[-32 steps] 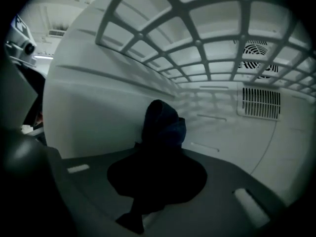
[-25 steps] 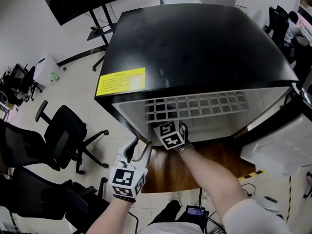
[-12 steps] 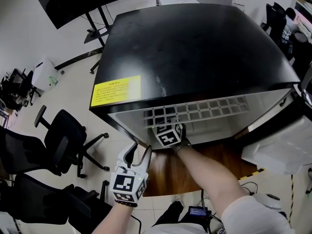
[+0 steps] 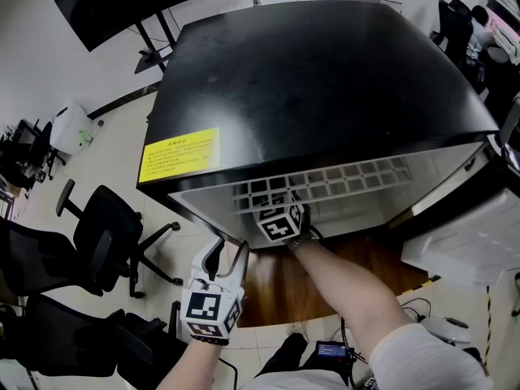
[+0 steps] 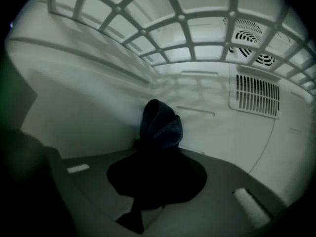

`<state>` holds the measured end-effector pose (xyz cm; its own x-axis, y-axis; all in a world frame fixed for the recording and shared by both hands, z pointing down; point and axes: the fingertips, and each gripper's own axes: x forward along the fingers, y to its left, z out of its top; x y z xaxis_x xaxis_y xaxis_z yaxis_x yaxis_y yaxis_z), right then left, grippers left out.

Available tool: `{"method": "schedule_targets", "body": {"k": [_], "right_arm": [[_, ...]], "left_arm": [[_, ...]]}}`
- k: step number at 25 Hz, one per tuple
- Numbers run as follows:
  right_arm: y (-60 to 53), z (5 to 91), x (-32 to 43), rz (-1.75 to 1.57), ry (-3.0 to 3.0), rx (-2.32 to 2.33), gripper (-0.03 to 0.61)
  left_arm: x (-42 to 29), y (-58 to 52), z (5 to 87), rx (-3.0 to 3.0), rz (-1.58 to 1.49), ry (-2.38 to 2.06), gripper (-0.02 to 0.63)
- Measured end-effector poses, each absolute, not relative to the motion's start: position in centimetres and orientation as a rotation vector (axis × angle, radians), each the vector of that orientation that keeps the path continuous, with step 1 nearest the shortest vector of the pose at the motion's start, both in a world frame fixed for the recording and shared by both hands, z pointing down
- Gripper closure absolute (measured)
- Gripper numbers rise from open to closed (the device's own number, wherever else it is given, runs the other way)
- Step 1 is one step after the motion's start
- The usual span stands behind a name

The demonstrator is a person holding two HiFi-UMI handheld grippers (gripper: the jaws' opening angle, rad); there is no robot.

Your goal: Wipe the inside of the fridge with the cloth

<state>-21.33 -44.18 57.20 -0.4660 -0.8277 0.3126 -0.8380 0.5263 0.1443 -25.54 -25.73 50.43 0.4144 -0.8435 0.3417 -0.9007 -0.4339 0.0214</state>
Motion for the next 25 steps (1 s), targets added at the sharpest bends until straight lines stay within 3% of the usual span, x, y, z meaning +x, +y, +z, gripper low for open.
{"method": "schedule_targets", "body": {"k": [25], "right_arm": [[-45.0,57.7,-10.3,0.103,-2.268,1.590,0.517]], "left_arm": [[-25.5,-25.9,50.5,2.411,0.438,-1.659,0.439]]}}
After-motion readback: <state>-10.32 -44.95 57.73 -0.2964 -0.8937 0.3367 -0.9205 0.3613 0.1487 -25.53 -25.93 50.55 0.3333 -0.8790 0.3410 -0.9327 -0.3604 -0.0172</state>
